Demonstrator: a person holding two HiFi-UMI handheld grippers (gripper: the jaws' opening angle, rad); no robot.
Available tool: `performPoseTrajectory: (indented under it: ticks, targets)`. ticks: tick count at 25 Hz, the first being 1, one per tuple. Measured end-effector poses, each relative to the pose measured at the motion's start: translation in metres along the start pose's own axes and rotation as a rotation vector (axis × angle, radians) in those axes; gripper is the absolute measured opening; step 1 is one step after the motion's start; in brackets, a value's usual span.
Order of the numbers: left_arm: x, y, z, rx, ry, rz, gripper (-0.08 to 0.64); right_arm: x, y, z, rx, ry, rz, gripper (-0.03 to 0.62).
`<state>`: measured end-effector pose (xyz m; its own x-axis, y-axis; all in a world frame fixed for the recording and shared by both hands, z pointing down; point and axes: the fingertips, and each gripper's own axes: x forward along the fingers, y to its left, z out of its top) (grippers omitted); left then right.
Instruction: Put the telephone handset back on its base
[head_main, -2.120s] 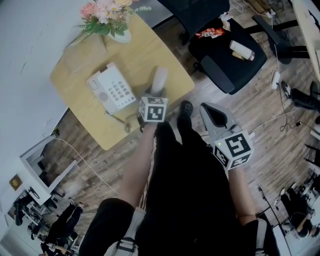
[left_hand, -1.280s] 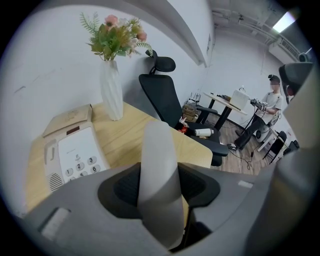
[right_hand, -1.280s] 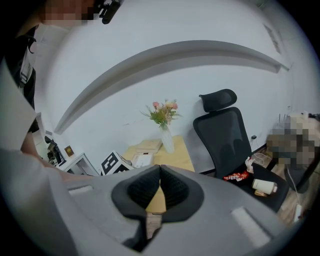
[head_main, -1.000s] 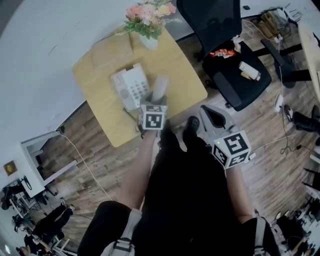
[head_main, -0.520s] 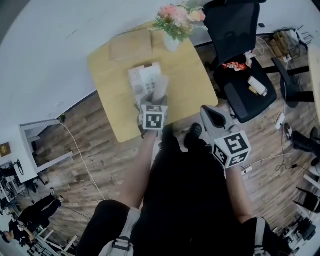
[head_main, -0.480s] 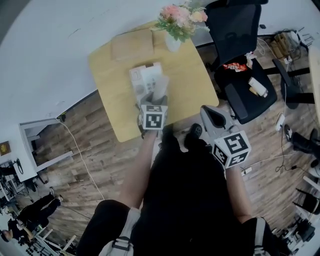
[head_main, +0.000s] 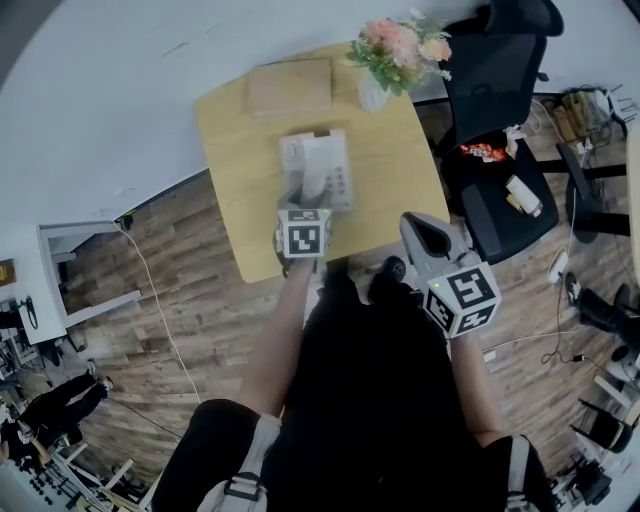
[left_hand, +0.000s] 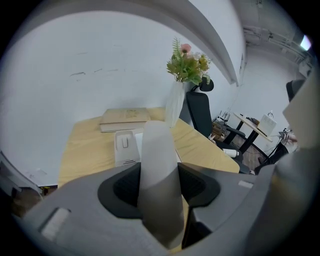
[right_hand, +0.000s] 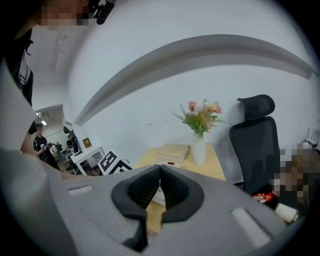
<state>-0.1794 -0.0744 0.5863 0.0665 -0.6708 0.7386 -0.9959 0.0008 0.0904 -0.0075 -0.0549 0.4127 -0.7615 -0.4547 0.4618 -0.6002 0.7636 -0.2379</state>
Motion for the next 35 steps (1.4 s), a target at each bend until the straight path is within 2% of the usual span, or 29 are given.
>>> performPoseTrajectory:
  ticks: [16, 26, 35]
  targets:
    - [0.014, 0.049, -0.006, -0.171, -0.021, 0.091, 0.212, 0.036, 0.008, 0.010, -0.047, 0.058, 0.065, 0.005]
    - [0.025, 0.069, -0.009, -0.232, -0.020, 0.140, 0.212, 0.053, 0.010, 0.013, -0.062, 0.094, 0.092, 0.005]
    - [0.035, 0.075, -0.005, -0.246, -0.021, 0.161, 0.212, 0.059, 0.006, 0.011, -0.060, 0.110, 0.097, 0.005]
